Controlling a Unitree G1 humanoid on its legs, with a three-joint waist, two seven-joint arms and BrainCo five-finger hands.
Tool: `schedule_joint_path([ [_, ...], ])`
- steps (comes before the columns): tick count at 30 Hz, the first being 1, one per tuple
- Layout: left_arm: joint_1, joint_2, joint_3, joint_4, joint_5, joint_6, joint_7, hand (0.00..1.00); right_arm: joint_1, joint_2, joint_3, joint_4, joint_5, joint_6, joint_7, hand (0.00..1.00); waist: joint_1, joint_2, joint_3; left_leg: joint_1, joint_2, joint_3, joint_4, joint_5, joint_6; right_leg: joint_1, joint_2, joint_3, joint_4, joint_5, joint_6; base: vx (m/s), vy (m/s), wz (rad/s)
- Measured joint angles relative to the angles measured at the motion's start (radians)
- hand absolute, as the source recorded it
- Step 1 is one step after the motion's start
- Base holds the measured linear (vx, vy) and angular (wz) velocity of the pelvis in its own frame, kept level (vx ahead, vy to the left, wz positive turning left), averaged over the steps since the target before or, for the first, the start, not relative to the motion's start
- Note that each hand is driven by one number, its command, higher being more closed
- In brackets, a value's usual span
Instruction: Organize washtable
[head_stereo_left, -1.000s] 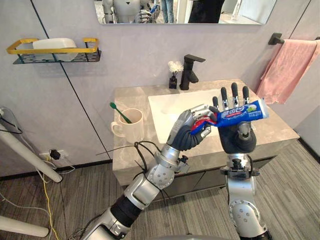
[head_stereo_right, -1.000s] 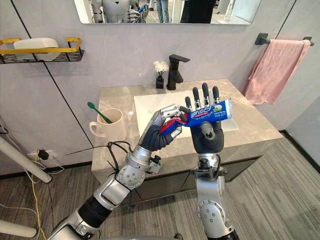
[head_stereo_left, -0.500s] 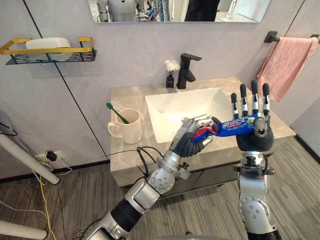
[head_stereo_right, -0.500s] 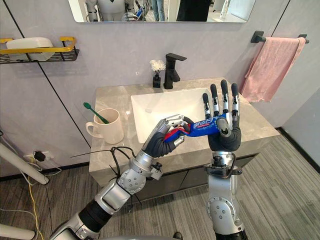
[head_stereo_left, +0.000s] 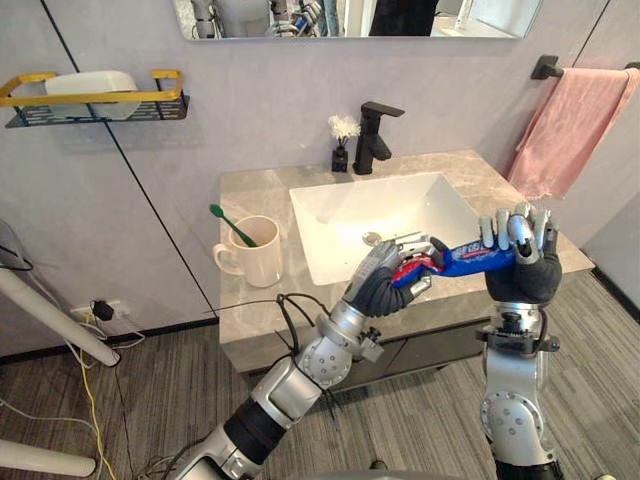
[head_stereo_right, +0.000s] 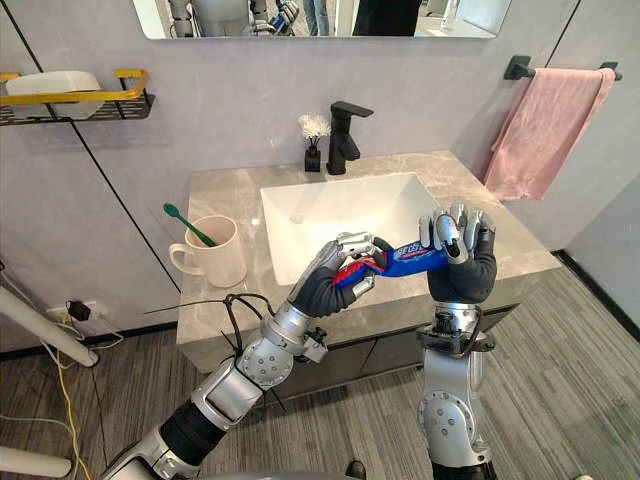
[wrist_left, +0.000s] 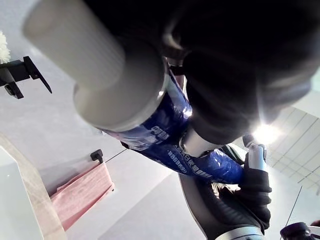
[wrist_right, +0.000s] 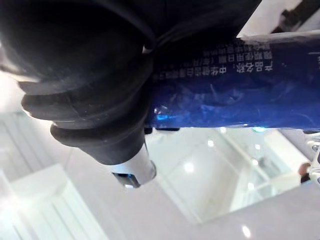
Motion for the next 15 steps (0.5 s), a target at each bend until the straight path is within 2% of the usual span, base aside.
schedule_joint_path([
  [10,0.013,-0.008,0.001,0.018,0.001,-0.001,0.005,1.0,0.0,0.033,0.001,0.0,-0.062,-0.002,-0.059,1.0,0.002,-0.001,0.017,0.0,-0.001,-0.003,-0.002,0.0,0.0,0.001,-0.001,-0.003,0.0,-0.001,0.001,0.0,0.0,0.0],
  [11,0.014,-0.008,0.002,0.019,0.001,-0.001,0.006,0.0,-0.001,0.033,0.003,0.0,-0.07,-0.002,-0.065,1.0,0.003,-0.001,0.017,0.0,-0.001,-0.003,-0.002,0.0,0.0,0.001,-0.001,-0.004,0.0,-0.001,0.001,0.0,0.0,0.0],
  [15,0.016,-0.006,0.017,0.019,0.002,0.012,0.014,0.0,-0.034,0.035,0.003,0.0,-0.113,-0.009,-0.09,1.0,0.002,0.0,0.017,-0.001,-0.001,-0.007,-0.002,0.0,0.0,0.002,-0.002,-0.007,0.0,-0.001,0.001,0.0,0.0,0.01],
])
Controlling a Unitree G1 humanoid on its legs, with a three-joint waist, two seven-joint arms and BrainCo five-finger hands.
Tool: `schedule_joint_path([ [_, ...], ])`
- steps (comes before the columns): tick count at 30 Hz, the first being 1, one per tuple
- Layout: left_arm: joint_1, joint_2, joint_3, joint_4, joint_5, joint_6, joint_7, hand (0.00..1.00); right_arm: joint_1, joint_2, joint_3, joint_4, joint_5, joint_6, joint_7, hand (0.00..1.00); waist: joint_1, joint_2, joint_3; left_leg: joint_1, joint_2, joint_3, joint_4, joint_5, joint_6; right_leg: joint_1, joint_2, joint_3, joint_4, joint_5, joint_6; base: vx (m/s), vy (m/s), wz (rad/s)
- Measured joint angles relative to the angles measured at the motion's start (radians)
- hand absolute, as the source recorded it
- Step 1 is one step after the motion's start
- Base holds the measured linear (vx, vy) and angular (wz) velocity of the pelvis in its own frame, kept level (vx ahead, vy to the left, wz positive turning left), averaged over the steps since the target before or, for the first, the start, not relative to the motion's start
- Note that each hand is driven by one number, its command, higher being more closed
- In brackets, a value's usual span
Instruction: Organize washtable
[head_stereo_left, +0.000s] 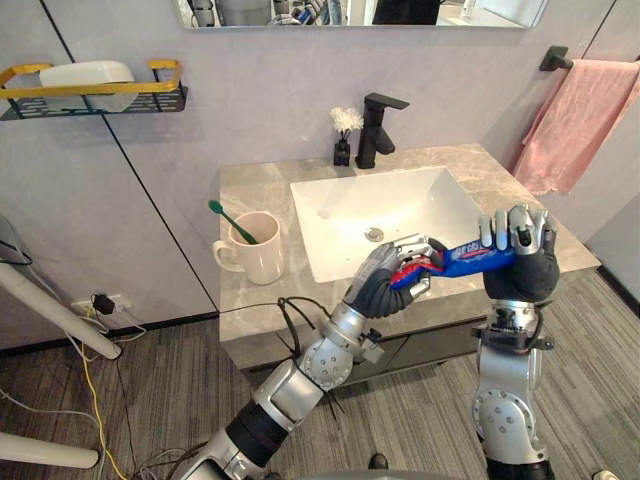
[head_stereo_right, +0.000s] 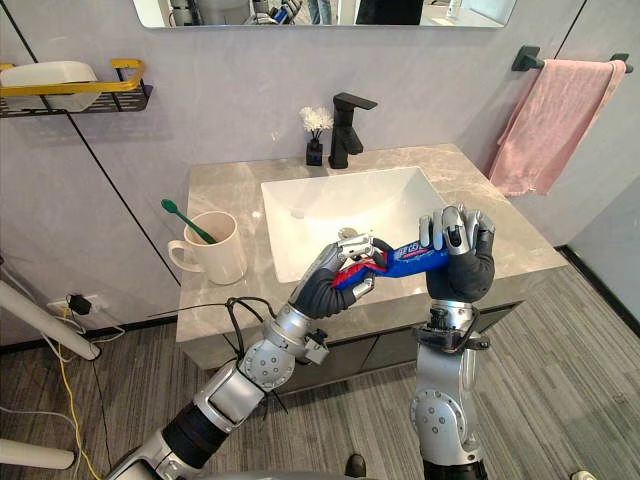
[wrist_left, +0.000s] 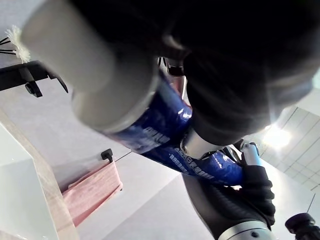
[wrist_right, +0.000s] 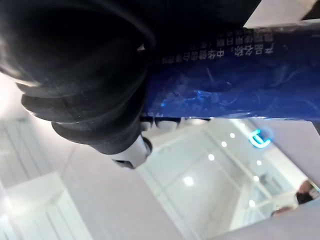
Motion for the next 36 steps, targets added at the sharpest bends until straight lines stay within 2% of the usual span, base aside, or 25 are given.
schedule_joint_path([
  [8,0.017,-0.007,0.084,-0.045,0.0,0.056,0.015,0.0,-0.039,0.037,0.003,0.0,-0.078,-0.001,-0.018,1.0,0.001,0.002,0.002,0.008,-0.011,-0.04,-0.003,0.003,0.003,0.032,-0.012,-0.042,0.0,-0.011,0.008,0.0,0.004,0.15],
  [17,0.022,0.0,0.172,-0.186,0.0,0.064,0.029,0.0,-0.098,0.057,-0.004,0.0,-0.114,-0.005,-0.018,1.0,0.001,0.003,0.002,0.009,-0.023,-0.083,-0.008,0.007,0.01,0.057,-0.023,-0.087,0.0,-0.023,0.015,0.0,0.003,0.16],
  [23,0.027,-0.006,0.389,-0.309,-0.004,0.072,0.12,0.0,-0.118,0.05,-0.15,0.046,-0.12,-0.036,-0.042,1.0,0.006,0.003,0.002,0.007,-0.04,-0.115,-0.013,0.013,0.018,0.072,-0.04,-0.126,0.008,-0.036,0.023,0.0,0.017,0.2],
  [30,0.067,-0.003,0.453,-0.397,-0.015,0.078,0.14,0.0,-0.232,-0.024,-0.256,0.051,-0.159,-0.049,-0.061,1.0,0.01,0.002,0.002,0.009,-0.056,-0.172,-0.047,0.041,0.024,0.091,-0.055,-0.182,0.014,-0.049,0.031,0.0,0.006,0.26],
  [36,0.113,-0.003,0.586,-0.446,0.013,0.093,0.177,0.0,-0.308,-0.079,-0.371,0.086,-0.155,-0.094,-0.075,1.0,0.057,-0.002,0.004,0.012,-0.059,-0.225,-0.071,0.062,0.023,0.106,-0.058,-0.231,0.031,-0.067,0.031,-0.02,-0.014,0.27],
])
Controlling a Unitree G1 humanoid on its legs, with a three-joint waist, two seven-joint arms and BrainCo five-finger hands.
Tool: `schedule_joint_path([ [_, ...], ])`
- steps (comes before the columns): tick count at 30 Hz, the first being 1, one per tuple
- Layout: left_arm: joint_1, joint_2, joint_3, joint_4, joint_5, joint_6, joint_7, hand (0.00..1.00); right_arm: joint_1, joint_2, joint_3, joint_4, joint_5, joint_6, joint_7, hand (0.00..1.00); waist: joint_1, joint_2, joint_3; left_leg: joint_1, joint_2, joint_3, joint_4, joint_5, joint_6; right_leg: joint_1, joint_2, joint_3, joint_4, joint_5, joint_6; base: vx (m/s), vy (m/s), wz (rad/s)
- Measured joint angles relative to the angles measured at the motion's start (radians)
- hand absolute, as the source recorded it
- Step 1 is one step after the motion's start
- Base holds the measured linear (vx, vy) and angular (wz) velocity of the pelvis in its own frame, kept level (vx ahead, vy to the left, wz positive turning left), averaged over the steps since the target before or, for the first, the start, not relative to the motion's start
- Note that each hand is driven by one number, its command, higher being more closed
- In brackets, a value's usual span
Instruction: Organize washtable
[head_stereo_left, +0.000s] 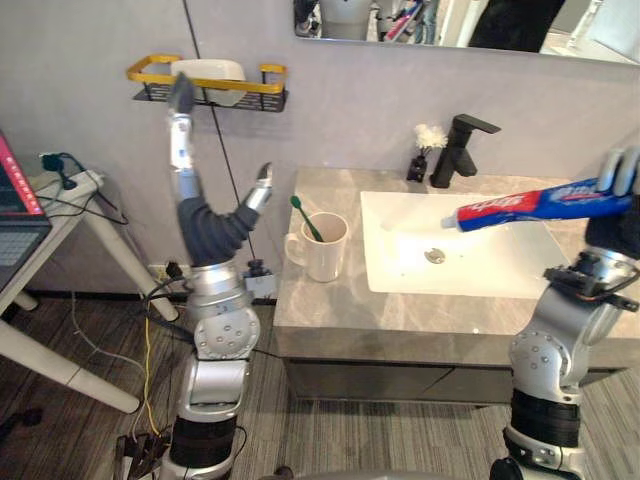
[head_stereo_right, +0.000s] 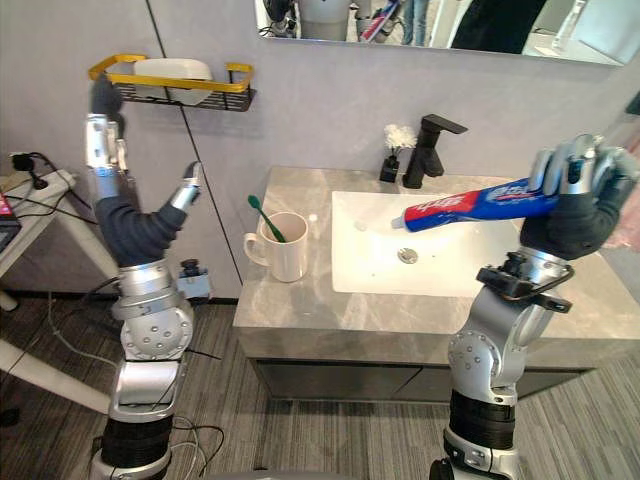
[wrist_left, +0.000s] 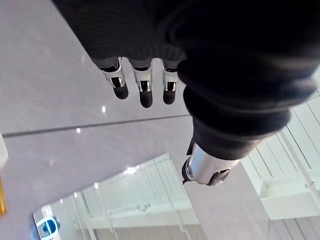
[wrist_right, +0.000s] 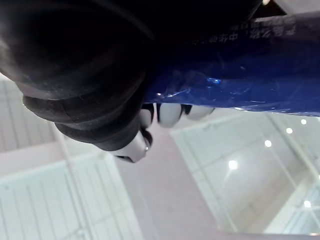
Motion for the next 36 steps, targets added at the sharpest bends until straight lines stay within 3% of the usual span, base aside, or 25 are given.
schedule_joint_path([
  [3,0.069,-0.018,0.041,-0.001,0.008,0.008,0.008,0.0,-0.121,-0.064,-0.012,0.074,0.008,-0.023,-0.017,1.0,0.006,-0.014,0.008,-0.002,-0.001,-0.023,-0.017,0.013,-0.003,0.0,-0.002,-0.02,0.006,-0.003,0.002,-0.03,-0.006,0.19],
  [7,0.193,-0.049,0.058,0.0,0.015,0.026,0.006,0.0,-0.281,-0.163,-0.009,0.183,0.049,-0.03,-0.043,1.0,0.055,-0.063,0.022,-0.011,-0.001,-0.029,-0.03,0.017,-0.003,-0.003,-0.003,-0.029,0.008,-0.008,0.006,-0.04,-0.004,0.08],
  [10,0.303,-0.075,0.078,0.009,0.017,0.029,0.007,0.0,-0.371,-0.208,0.016,0.268,0.078,-0.029,-0.057,1.0,0.078,-0.101,0.021,-0.021,-0.002,-0.043,-0.031,0.018,-0.003,-0.014,-0.004,-0.043,0.011,-0.014,0.007,0.02,-0.001,0.13],
  [16,0.462,-0.127,0.111,0.158,0.008,0.05,0.0,0.0,-0.467,-0.253,0.133,0.352,0.116,-0.012,-0.085,1.0,0.118,-0.143,0.031,-0.064,-0.005,-0.065,-0.021,0.024,-0.001,-0.038,-0.005,-0.064,0.011,-0.014,0.007,0.04,0.001,0.11],
  [21,0.524,-0.134,0.172,0.302,0.004,0.079,-0.023,0.0,-0.454,-0.24,0.17,0.322,0.124,0.021,-0.101,1.0,0.119,-0.177,0.049,-0.096,-0.006,-0.084,-0.008,0.023,-0.003,-0.052,-0.004,-0.073,0.011,-0.014,0.007,0.0,-0.003,0.14],
  [25,0.542,-0.132,0.203,0.361,-0.015,0.11,-0.049,0.0,-0.32,-0.24,0.17,0.138,0.126,0.029,-0.092,1.0,0.112,-0.198,0.058,-0.112,-0.005,-0.105,-0.002,0.023,-0.003,-0.056,-0.005,-0.093,0.017,-0.014,0.007,-0.01,-0.012,0.14],
  [33,0.529,-0.112,0.206,0.422,0.006,0.113,-0.083,0.0,-0.206,-0.239,0.167,-0.013,0.126,0.024,-0.071,1.0,0.08,-0.228,0.058,-0.125,-0.002,-0.071,0.006,0.022,-0.003,-0.091,-0.005,-0.062,0.035,-0.014,0.007,-0.04,0.002,-0.13],
  [36,0.528,-0.112,0.217,0.448,0.005,0.115,-0.082,0.0,-0.178,-0.227,0.167,-0.025,0.127,0.021,-0.066,1.0,0.082,-0.242,0.055,-0.127,0.003,-0.048,0.006,0.017,-0.009,-0.108,-0.003,-0.042,0.035,-0.014,0.006,-0.05,-0.005,-0.19],
])
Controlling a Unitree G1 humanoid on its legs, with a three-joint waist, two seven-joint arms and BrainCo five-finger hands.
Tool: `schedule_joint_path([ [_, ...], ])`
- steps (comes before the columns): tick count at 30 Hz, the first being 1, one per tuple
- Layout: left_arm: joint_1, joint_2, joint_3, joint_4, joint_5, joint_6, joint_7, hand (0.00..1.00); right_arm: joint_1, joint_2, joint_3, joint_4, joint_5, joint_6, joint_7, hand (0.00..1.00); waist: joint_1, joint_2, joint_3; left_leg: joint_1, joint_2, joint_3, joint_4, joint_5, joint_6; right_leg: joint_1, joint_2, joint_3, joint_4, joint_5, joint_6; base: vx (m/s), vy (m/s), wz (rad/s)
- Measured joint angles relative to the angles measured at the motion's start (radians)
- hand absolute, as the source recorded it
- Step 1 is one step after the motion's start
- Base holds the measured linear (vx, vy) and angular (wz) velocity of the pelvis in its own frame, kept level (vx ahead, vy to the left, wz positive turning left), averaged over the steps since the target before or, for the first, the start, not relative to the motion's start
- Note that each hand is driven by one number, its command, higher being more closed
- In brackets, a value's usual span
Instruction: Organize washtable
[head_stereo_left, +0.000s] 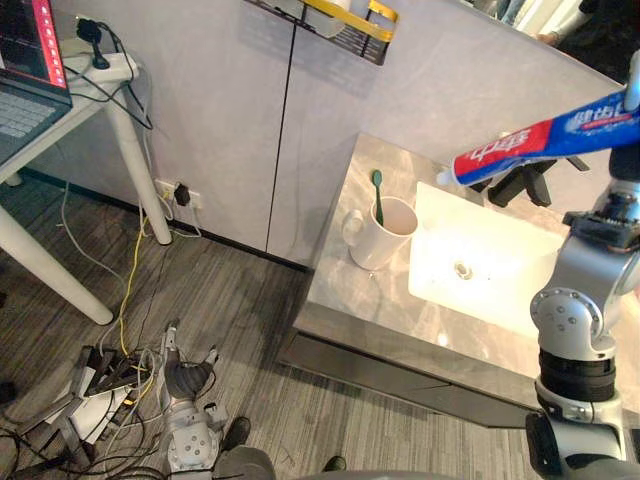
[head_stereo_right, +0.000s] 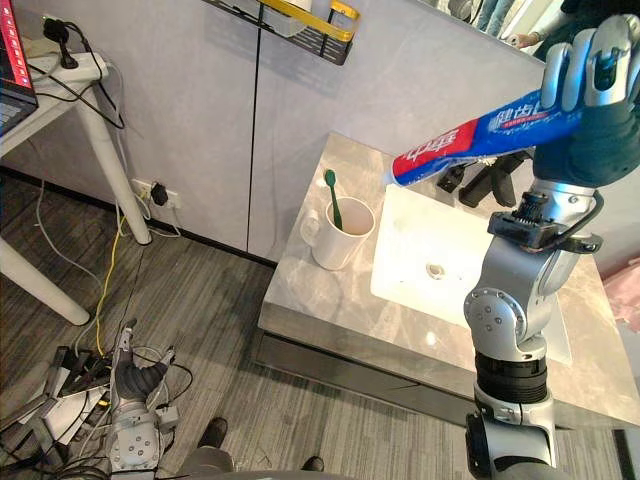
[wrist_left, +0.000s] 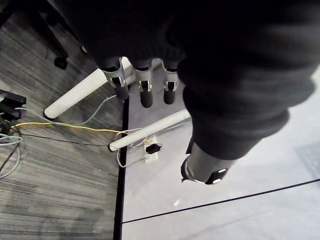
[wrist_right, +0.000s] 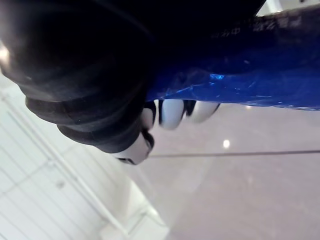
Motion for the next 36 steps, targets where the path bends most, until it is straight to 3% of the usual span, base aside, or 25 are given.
schedule_joint_path([
  [9,-0.005,0.0,0.013,0.048,-0.021,0.002,-0.002,0.0,0.034,0.039,0.01,-0.023,0.006,0.0,0.025,1.0,-0.003,-0.014,-0.003,-0.013,0.007,0.003,0.002,0.003,0.003,-0.014,0.008,0.006,0.001,0.002,-0.002,-0.01,-0.008,-0.03],
  [16,-0.005,0.039,0.014,0.089,-0.043,0.001,-0.022,0.0,-0.028,-0.003,0.0,0.125,0.035,0.0,-0.011,1.0,0.0,-0.064,-0.001,-0.038,0.008,-0.006,0.003,0.003,0.003,-0.034,0.009,0.003,0.001,0.002,-0.002,0.0,-0.002,0.02],
  [21,-0.005,0.057,0.029,0.117,-0.052,0.001,-0.024,0.0,-0.04,-0.055,-0.016,0.179,0.038,0.0,-0.032,1.0,-0.002,-0.085,0.007,-0.075,0.011,-0.03,0.023,0.001,0.0,-0.049,0.011,-0.016,0.001,0.003,-0.004,0.01,-0.009,0.11],
  [30,-0.023,0.059,0.039,0.125,-0.061,0.0,-0.042,0.0,0.032,-0.049,-0.099,0.139,0.06,-0.001,-0.03,1.0,-0.005,-0.098,0.031,-0.101,0.023,-0.038,0.034,-0.003,-0.006,-0.07,0.017,-0.02,0.009,0.004,-0.003,0.0,-0.001,0.02],
  [36,-0.039,0.059,0.036,0.133,-0.061,0.001,-0.043,0.0,0.092,0.016,-0.099,0.031,0.097,-0.012,-0.006,1.0,-0.006,-0.106,0.053,-0.102,0.027,-0.032,0.037,-0.006,-0.009,-0.072,0.021,-0.016,0.008,0.004,-0.003,-0.01,-0.001,-0.02],
])
